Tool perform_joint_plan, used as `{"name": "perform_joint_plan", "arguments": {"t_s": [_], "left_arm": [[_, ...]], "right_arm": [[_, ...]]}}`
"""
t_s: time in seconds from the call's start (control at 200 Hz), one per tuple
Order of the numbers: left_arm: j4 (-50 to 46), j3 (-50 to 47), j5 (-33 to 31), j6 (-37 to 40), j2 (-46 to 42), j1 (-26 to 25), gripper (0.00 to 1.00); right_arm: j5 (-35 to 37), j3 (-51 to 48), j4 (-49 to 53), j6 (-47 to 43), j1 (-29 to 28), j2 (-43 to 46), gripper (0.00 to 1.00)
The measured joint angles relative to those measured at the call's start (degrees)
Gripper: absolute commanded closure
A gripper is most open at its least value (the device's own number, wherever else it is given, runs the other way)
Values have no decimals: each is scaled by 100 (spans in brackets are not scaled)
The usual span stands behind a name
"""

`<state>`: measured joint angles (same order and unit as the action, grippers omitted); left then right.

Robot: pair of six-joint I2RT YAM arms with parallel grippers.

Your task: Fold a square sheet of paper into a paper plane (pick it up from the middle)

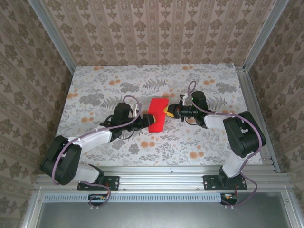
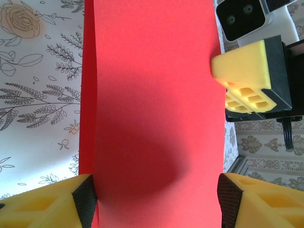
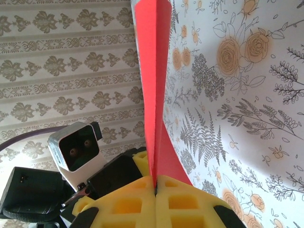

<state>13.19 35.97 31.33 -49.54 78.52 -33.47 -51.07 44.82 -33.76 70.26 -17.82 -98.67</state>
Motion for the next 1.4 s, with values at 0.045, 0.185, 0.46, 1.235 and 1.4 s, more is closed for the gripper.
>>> {"name": "perform_joint_plan", "arguments": {"t_s": [0.045,0.185,0.46,1.235,1.4], "left_arm": [[-2,0,2,2,0,42,30],[-15,0,39,24,7,177,30],[15,33,243,46,225,245,30],[201,153,625,48,284,245,31],[199,208,695,52,284,245,31]], "right_arm": [[-2,-4,-33,24,0,0,98],[-15,-4,-50,52,0,11,98],[-42,-9,-81,74,0,20,98],[-42,-11,-31,-103,7,20,99],[-42,-11,-31,-129,7,20,99]]}}
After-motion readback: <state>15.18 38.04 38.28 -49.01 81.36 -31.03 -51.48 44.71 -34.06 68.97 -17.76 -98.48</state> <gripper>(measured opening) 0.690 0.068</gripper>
